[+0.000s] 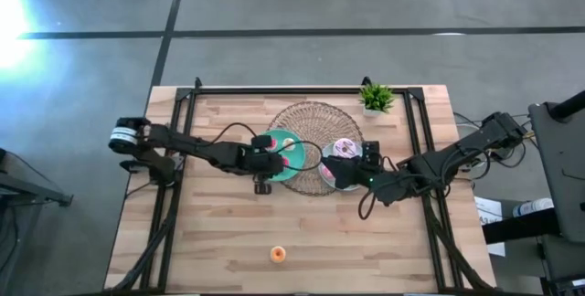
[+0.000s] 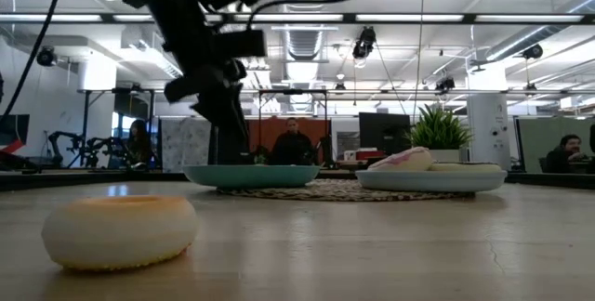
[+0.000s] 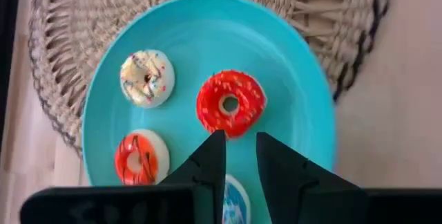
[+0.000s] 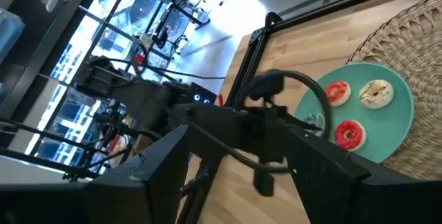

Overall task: Pick & Place donuts
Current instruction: Put the small yellow donut on the green plate

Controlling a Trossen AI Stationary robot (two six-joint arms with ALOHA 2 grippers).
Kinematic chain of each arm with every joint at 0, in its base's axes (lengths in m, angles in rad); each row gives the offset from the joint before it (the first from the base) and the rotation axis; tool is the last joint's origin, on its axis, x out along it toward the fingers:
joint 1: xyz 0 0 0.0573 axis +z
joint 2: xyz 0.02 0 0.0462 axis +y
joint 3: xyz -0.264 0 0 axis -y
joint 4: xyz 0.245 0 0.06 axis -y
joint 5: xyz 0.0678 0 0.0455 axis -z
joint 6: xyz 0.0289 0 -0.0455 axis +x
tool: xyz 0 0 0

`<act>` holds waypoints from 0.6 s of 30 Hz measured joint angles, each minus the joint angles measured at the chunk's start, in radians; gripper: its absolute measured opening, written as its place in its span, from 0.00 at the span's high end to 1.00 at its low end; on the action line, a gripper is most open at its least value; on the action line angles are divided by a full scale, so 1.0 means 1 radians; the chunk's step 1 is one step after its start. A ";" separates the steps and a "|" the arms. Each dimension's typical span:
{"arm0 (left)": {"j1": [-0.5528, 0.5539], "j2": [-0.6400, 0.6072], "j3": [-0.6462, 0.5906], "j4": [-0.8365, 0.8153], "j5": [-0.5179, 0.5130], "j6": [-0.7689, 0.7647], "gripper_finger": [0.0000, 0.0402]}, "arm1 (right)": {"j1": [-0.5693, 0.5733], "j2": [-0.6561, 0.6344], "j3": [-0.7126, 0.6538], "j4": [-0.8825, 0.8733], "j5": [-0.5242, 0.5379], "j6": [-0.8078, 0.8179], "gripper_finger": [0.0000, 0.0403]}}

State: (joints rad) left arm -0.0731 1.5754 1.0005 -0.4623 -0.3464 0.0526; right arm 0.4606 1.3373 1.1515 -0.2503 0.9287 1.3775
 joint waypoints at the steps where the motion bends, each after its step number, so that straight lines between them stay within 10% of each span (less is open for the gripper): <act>1: -0.009 -0.022 -0.006 -0.005 0.017 -0.016 0.86 | 0.000 0.000 0.000 -0.005 -0.010 -0.001 0.44; 6: -0.122 -0.155 -0.056 0.027 0.207 -0.069 0.86 | 0.011 0.000 0.000 -0.026 -0.029 -0.001 0.44; 18: -0.541 -0.195 -0.185 0.226 0.195 -0.138 0.86 | 0.032 0.107 -0.002 -0.068 -0.431 -0.037 0.44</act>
State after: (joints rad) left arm -0.6139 1.3802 0.8150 -0.2368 -0.1512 -0.0849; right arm 0.4931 1.4444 1.1500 -0.3183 0.4974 1.3404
